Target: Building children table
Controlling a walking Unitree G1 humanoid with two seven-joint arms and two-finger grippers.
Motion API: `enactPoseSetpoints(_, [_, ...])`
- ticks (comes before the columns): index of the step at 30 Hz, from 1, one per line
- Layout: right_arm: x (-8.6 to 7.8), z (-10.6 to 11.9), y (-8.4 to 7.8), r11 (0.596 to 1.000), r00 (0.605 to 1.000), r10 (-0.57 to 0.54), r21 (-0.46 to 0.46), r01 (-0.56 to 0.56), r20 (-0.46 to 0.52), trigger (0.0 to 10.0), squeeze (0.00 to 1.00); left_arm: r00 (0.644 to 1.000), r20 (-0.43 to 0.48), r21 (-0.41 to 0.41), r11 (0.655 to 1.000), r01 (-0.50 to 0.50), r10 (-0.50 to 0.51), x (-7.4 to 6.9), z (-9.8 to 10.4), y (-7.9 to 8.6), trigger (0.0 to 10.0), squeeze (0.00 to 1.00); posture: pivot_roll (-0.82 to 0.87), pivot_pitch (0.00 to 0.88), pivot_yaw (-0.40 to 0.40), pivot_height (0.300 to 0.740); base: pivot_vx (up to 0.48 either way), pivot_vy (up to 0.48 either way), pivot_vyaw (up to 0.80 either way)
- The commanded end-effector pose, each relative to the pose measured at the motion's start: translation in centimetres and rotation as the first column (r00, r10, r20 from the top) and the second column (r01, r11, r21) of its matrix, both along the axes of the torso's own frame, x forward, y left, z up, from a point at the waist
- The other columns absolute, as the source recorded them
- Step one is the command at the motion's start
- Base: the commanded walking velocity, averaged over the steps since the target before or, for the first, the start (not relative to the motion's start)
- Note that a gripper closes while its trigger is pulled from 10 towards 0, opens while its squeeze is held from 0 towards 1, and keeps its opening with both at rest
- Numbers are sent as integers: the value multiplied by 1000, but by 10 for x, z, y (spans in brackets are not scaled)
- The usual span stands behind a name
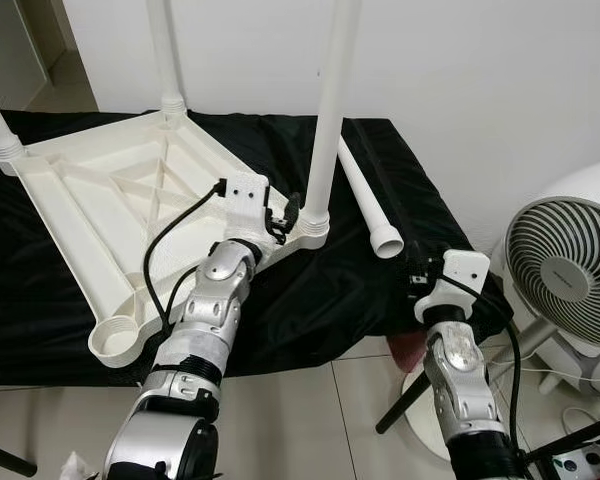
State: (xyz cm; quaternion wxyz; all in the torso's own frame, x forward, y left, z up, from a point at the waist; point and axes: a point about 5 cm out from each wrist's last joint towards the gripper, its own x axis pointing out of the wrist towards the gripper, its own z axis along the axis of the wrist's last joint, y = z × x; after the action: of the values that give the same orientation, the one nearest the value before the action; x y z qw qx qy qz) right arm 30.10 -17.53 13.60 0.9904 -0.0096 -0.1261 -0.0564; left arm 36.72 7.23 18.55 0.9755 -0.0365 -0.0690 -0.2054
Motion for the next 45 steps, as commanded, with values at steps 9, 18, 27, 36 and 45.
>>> enactPoseSetpoints(9, [-3,-5,1,999,999,1,-34,-2,-34,10000,0,1000,-27,-7,1000,9,-9,-1,-11,-3,10000,0,-119,0,26,740,0,0,0])
enactPoseSetpoints(18, [-7,-9,-3,999,998,-24,-44,22,-52,10000,0,999,-45,-28,1000,-13,11,-3,-16,-4,10000,0,-144,3,40,740,0,0,0])
enactPoseSetpoints(27, [-4,-3,-12,997,997,-63,-40,61,-39,10000,0,999,-22,22,999,-42,42,2,-15,10,10000,0,-120,0,20,740,0,0,0])
enactPoseSetpoints(36, [-1,-3,-9,999,999,-41,-37,40,-27,10000,0,998,9,62,996,-58,58,5,-15,13,10000,0,-119,0,41,740,0,0,0])
enactPoseSetpoints(45, [-4,-3,-11,999,998,-51,17,52,-26,10000,0,999,-5,147,988,36,-36,3,-26,13,10000,0,-105,0,22,740,0,0,0])
